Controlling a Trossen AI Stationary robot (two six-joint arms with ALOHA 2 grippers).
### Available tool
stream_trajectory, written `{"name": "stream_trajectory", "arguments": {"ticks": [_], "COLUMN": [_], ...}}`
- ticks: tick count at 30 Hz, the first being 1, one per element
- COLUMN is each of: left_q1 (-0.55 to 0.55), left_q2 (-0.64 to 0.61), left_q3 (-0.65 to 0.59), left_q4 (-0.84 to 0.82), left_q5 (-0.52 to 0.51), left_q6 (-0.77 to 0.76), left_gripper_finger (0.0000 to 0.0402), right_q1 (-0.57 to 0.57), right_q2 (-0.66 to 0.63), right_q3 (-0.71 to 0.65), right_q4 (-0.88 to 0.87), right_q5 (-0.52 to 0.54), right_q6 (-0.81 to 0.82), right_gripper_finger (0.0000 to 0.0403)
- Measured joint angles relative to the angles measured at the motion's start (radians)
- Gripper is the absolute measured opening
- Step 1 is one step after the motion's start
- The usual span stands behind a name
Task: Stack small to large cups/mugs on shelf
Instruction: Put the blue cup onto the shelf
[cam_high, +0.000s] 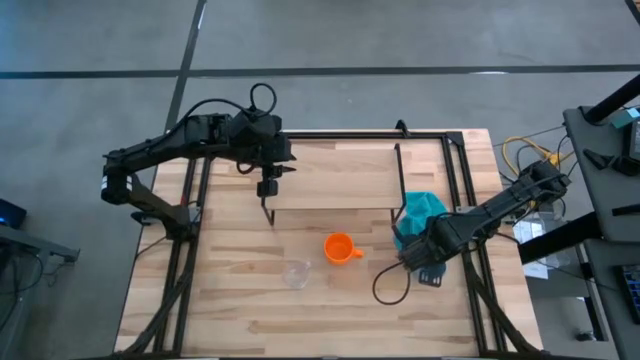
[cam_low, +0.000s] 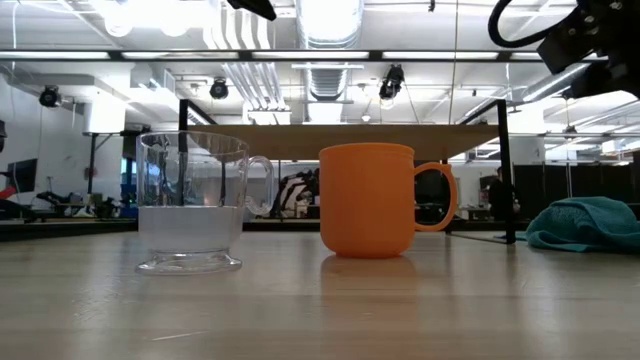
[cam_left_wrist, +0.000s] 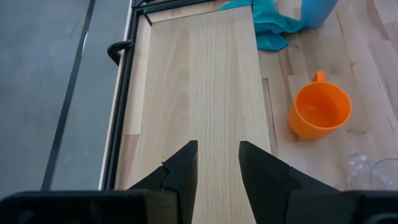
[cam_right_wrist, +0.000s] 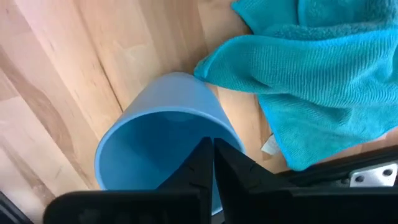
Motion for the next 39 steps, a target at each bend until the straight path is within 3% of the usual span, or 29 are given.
{"name": "stream_trajectory", "arguments": {"ticks": [5,11,16,20,25,39], "left_q1": [0.000,0.000,0.000,0.000,0.000,0.000], "left_q2": [0.000,0.000,0.000,0.000,0.000,0.000], "left_q3": [0.000,0.000,0.000,0.000,0.000,0.000], "left_q4": [0.000,0.000,0.000,0.000,0.000,0.000], "left_q5": [0.000,0.000,0.000,0.000,0.000,0.000], "left_q6": [0.000,0.000,0.000,0.000,0.000,0.000], "left_gripper_finger": [0.0105,0.0105,0.0105,0.0105,0.0105,0.0105], "right_q1": [0.000,0.000,0.000,0.000,-0.005,-0.007], "right_q2": [0.000,0.000,0.001,0.001,0.001,0.001], "right_q3": [0.038,0.121,0.180,0.190,0.153,0.046], "right_q4": [-0.010,-0.013,-0.066,-0.069,-0.072,-0.089], "right_q5": [-0.007,-0.009,0.058,0.075,0.022,-0.003], "right_q6": [0.009,-0.138,-0.158,-0.151,-0.151,-0.099], "right_gripper_finger": [0.0008,0.0008,0.0008,0.0008,0.0012,0.0113]}}
